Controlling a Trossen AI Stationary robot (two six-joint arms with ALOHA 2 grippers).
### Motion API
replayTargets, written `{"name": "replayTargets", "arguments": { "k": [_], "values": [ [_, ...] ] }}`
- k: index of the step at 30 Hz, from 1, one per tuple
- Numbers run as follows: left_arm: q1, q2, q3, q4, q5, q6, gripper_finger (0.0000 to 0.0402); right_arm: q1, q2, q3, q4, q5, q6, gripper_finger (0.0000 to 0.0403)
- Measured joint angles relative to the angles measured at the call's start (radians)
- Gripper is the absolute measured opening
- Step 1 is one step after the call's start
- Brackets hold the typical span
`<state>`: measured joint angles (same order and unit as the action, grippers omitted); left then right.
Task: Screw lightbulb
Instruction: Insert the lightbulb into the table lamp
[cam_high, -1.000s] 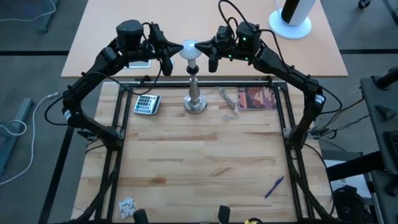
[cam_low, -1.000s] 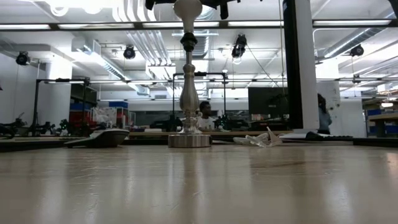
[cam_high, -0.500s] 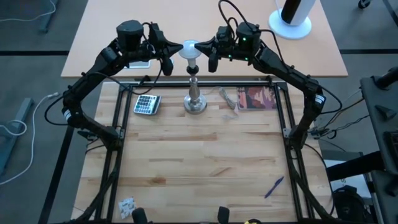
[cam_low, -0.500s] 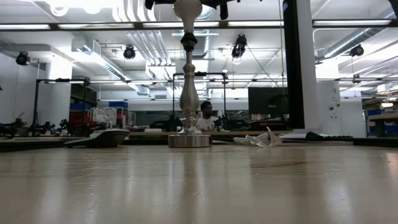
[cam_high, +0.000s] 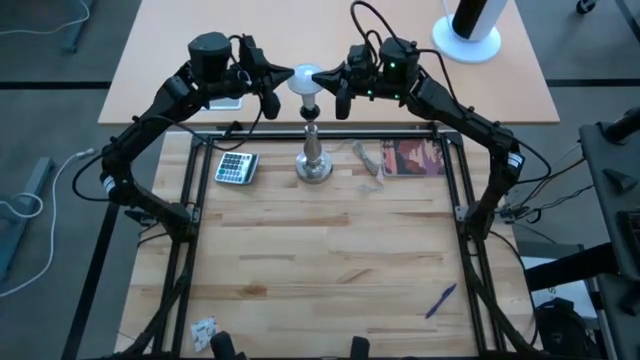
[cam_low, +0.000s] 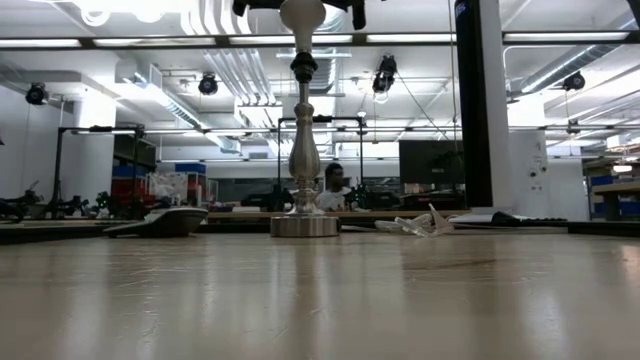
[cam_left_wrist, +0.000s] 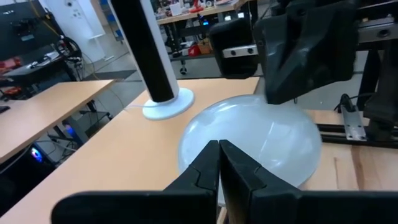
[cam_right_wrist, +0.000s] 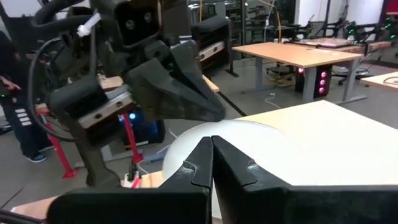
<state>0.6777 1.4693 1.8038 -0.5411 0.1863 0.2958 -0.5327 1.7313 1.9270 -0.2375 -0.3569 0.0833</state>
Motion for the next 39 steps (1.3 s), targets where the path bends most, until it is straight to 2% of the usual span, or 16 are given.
{"name": "replayTargets", "arguments": {
  "k": [15, 28, 39],
  "values": [
    [0.001, -0.006, -0.016, 0.024, -0.005, -0.008, 0.0007, 0.0, -0.029, -0.004, -0.011, 0.013, -0.022, 0.0],
    [0.001, -0.01, -0.017, 0.021, -0.002, -0.018, 0.0006, -0.005, -0.041, 0.0, 0.045, 0.092, -0.06, 0.0],
    [0.0, -0.021, -0.017, 0.022, 0.007, -0.038, 0.0009, -0.009, -0.005, 0.0, 0.028, 0.068, -0.054, 0.0]
  ]
}}
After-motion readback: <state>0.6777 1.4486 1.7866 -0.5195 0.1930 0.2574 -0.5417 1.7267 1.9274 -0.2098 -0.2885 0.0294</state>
